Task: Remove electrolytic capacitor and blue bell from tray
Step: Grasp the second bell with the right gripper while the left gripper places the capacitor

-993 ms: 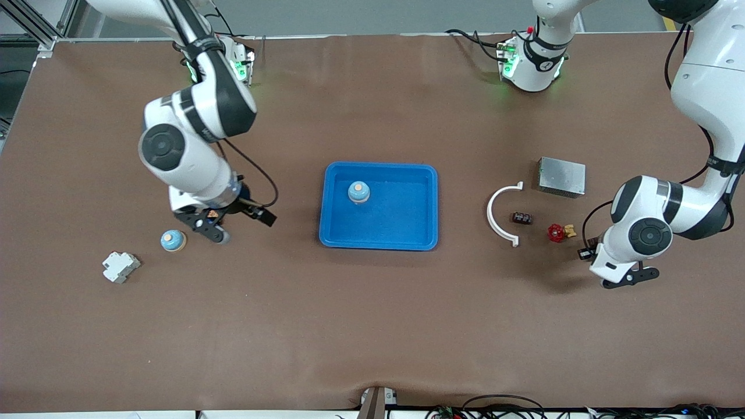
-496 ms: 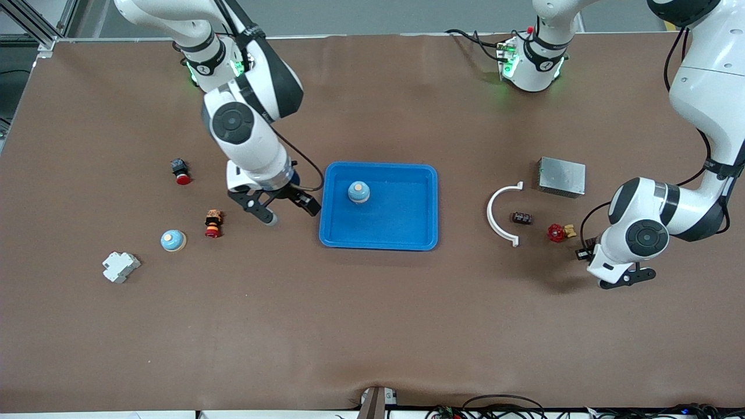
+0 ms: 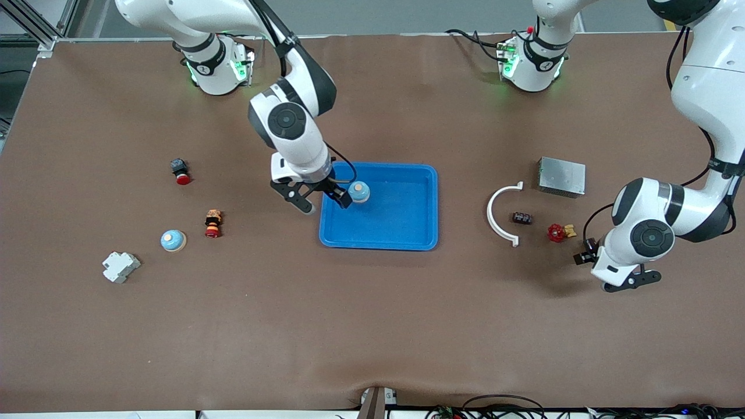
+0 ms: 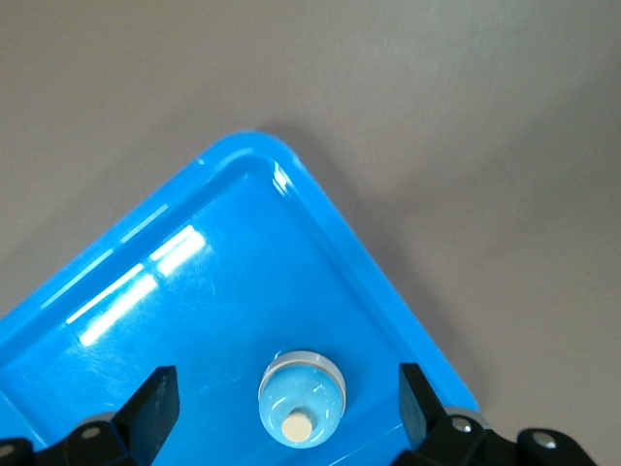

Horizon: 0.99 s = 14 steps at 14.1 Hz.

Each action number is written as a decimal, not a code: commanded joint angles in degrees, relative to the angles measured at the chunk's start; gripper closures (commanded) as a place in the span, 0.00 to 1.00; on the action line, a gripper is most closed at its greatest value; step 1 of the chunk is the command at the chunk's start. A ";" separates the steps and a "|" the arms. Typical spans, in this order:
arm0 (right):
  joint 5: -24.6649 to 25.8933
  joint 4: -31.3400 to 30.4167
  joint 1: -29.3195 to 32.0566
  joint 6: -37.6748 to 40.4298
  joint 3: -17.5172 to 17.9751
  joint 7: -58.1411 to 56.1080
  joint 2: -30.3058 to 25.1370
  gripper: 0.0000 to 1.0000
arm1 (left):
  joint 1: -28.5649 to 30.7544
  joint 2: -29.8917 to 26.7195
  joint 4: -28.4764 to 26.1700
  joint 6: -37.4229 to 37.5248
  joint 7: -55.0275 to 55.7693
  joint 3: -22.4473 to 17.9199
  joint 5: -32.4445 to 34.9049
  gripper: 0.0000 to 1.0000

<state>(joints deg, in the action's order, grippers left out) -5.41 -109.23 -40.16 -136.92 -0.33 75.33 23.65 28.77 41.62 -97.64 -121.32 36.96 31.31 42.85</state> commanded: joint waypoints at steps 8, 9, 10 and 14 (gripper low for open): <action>0.40 0.33 -5.72 -5.72 -1.07 6.58 6.40 0.00 | 0.58 -12.52 -0.01 6.53 -0.49 4.19 -10.40 0.00; 0.40 0.33 -6.15 -6.24 -1.07 6.76 6.75 0.00 | 0.58 -13.75 0.08 7.23 -0.83 4.19 -12.77 0.00; 0.40 0.33 -6.51 -6.95 -1.16 7.28 7.19 0.00 | 0.58 -14.63 0.17 8.02 -1.01 4.19 -13.57 0.00; 0.49 0.42 -7.39 -9.93 -1.25 8.08 9.65 0.00 | 0.49 -18.59 0.26 11.18 -2.94 5.50 -13.76 0.00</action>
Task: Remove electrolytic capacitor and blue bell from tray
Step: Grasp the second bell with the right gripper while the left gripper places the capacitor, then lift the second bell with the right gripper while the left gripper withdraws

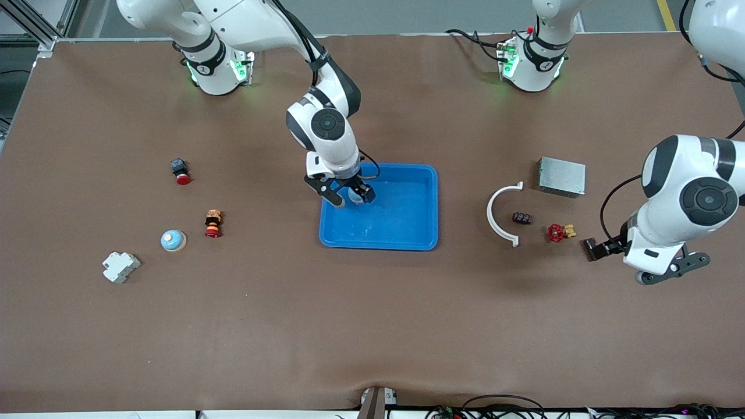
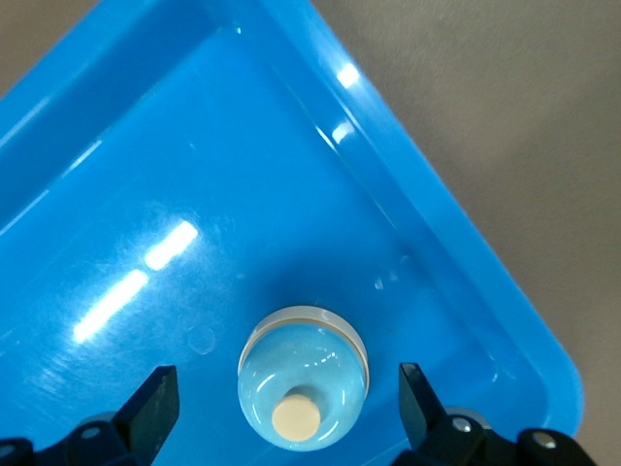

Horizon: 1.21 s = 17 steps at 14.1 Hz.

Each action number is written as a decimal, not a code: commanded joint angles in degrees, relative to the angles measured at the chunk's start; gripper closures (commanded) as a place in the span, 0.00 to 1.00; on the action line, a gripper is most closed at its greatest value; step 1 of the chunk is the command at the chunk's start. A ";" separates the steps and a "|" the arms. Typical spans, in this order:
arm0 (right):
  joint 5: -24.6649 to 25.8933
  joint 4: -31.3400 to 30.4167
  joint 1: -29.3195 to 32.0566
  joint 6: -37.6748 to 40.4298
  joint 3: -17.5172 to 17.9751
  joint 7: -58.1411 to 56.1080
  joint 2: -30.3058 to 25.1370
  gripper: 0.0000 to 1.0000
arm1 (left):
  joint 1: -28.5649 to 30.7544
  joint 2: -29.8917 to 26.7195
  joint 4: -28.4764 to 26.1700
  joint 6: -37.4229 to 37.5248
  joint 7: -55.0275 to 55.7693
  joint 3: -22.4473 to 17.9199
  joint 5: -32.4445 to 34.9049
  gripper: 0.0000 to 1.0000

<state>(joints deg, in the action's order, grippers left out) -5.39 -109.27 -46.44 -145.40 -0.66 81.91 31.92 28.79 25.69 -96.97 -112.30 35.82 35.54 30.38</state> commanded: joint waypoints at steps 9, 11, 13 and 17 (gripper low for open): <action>1.26 0.63 -1.55 -2.88 -1.01 1.76 3.50 0.00 | 0.47 -5.29 8.36 11.48 -4.53 4.62 -9.29 0.00; 1.26 0.63 -1.63 -2.96 -1.01 1.76 3.50 0.00 | 0.47 -5.73 11.52 16.04 -5.84 4.71 -9.38 0.00; 1.26 0.63 -1.98 -2.96 -1.01 1.76 3.59 0.00 | 0.47 -5.73 15.04 20.44 -6.81 4.71 -9.47 0.00; 1.52 0.72 -2.33 -3.05 -1.01 1.85 3.76 0.44 | 0.39 -6.61 16.55 23.00 -6.82 5.76 -9.55 0.00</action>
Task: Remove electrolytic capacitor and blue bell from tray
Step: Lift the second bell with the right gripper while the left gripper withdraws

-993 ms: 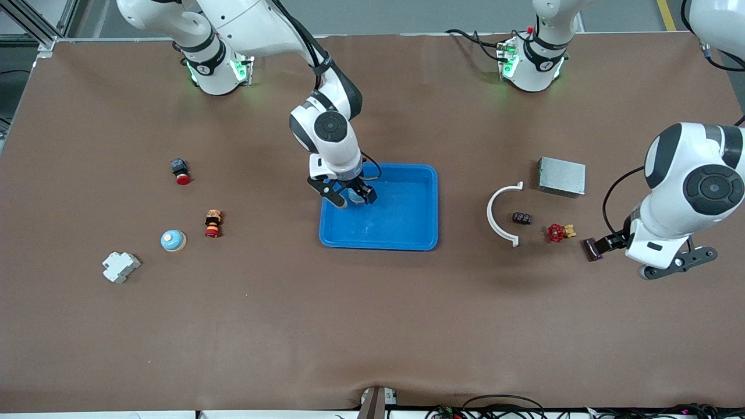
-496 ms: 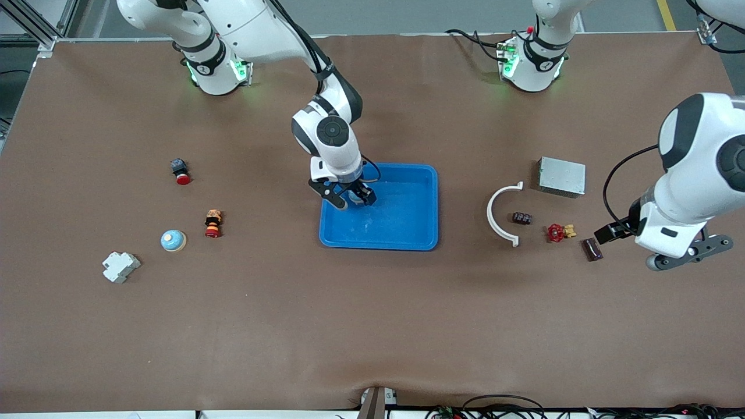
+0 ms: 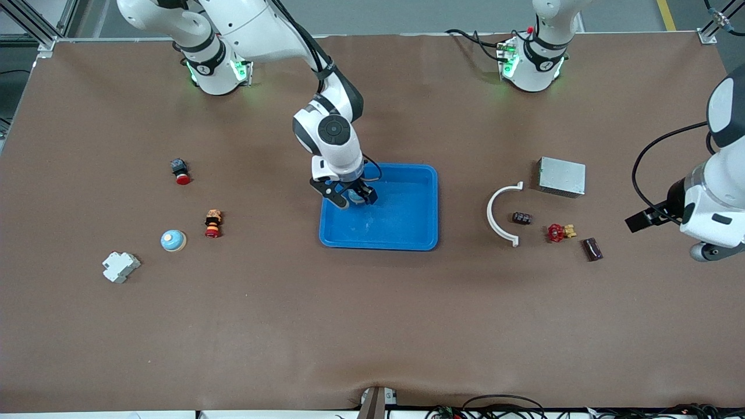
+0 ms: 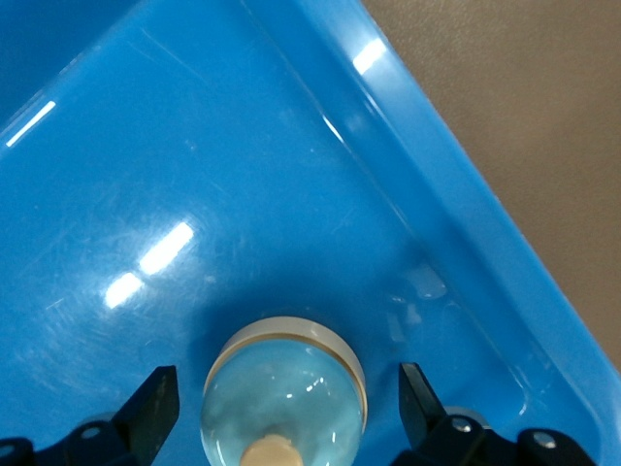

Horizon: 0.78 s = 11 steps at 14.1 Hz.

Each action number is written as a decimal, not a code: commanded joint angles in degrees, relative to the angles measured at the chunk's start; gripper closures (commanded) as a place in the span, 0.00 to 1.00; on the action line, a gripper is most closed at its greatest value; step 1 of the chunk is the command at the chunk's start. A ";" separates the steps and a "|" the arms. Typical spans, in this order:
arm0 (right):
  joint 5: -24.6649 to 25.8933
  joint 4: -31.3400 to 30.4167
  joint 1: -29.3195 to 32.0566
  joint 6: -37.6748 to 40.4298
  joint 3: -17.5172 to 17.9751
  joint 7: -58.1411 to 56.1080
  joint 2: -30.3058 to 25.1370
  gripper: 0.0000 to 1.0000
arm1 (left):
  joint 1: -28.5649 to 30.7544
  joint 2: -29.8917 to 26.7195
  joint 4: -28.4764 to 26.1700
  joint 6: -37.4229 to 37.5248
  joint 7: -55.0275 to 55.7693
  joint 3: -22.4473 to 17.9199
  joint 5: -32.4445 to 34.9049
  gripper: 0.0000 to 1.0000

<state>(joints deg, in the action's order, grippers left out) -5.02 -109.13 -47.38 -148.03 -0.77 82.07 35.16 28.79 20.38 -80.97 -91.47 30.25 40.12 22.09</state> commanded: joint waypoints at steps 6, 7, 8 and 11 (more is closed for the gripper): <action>1.59 1.72 -0.70 -0.07 -0.90 4.77 0.52 1.00 | 0.56 -2.63 0.55 2.26 -0.97 6.11 -1.44 0.00; 1.68 2.42 -0.43 0.54 -0.90 4.50 0.43 1.00 | 0.48 -2.46 0.64 2.17 -1.33 6.28 -1.79 0.00; 1.76 3.21 0.18 1.33 -0.90 4.07 0.17 1.00 | 0.30 -2.54 0.64 1.91 -0.98 6.28 -1.88 0.00; 2.99 5.15 3.69 8.26 -0.81 -1.63 -1.67 1.00 | 0.74 -2.28 1.52 1.91 -1.59 6.11 -2.66 0.00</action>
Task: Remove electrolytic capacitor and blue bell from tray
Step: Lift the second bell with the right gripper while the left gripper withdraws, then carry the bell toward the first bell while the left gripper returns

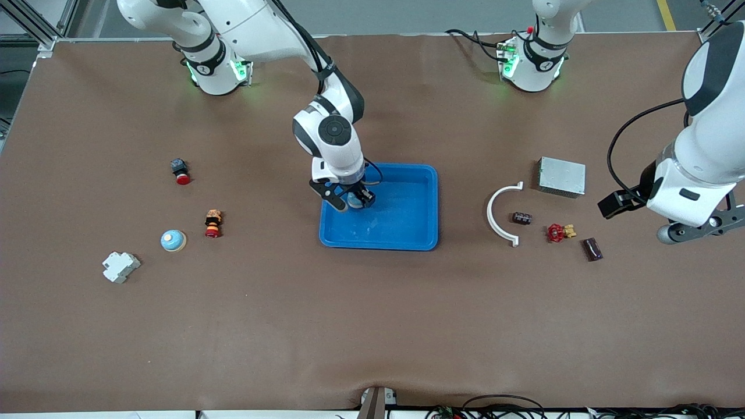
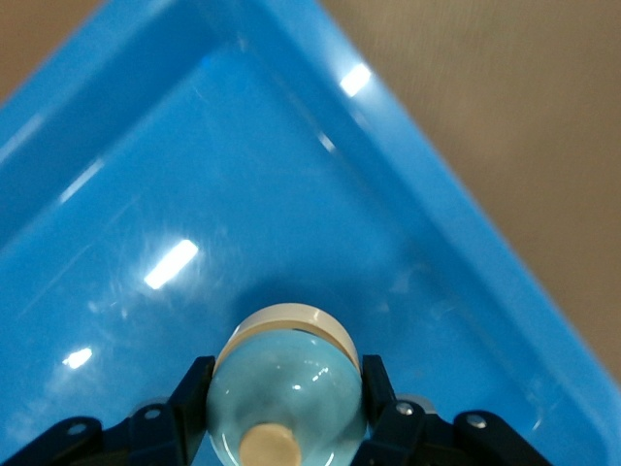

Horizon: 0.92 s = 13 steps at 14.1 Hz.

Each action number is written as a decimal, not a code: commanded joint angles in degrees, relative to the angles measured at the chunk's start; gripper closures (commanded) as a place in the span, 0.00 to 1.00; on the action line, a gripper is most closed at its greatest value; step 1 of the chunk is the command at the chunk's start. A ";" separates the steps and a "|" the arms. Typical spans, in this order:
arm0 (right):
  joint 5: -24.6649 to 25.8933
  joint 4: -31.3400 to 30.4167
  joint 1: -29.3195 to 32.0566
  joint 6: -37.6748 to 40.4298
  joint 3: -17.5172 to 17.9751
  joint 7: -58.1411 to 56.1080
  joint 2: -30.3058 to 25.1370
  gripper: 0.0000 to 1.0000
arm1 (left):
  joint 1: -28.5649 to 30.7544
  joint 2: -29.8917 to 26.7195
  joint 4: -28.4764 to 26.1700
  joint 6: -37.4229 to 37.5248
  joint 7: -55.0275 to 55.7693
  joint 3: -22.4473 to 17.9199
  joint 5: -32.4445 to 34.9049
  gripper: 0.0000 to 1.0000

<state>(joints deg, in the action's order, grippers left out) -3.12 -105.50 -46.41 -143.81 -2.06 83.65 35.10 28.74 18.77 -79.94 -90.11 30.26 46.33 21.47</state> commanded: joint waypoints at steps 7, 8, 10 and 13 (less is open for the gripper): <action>0.92 1.61 18.52 16.79 0.56 -28.95 -11.36 1.00 | 1.58 -1.71 0.49 -0.94 -3.45 -0.10 -4.07 0.00; 0.92 1.61 20.99 18.20 0.56 -33.42 -12.24 1.00 | 1.75 -2.06 0.58 -0.94 -3.63 -0.10 -4.07 0.00; 0.92 1.53 27.04 19.70 0.56 -43.44 -12.95 1.00 | 2.72 -3.46 0.40 -0.94 -4.85 0.08 -4.07 0.00; 0.66 1.87 36.01 19.44 0.65 -58.03 -12.69 1.00 | -1.64 -6.88 -0.30 -0.94 -7.92 -6.29 -7.21 0.00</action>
<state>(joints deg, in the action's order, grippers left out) -2.85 -102.76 -15.66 -124.36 -2.85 32.75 23.26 30.06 16.19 -78.67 -90.91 25.20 45.31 17.37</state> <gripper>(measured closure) 0.339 0.000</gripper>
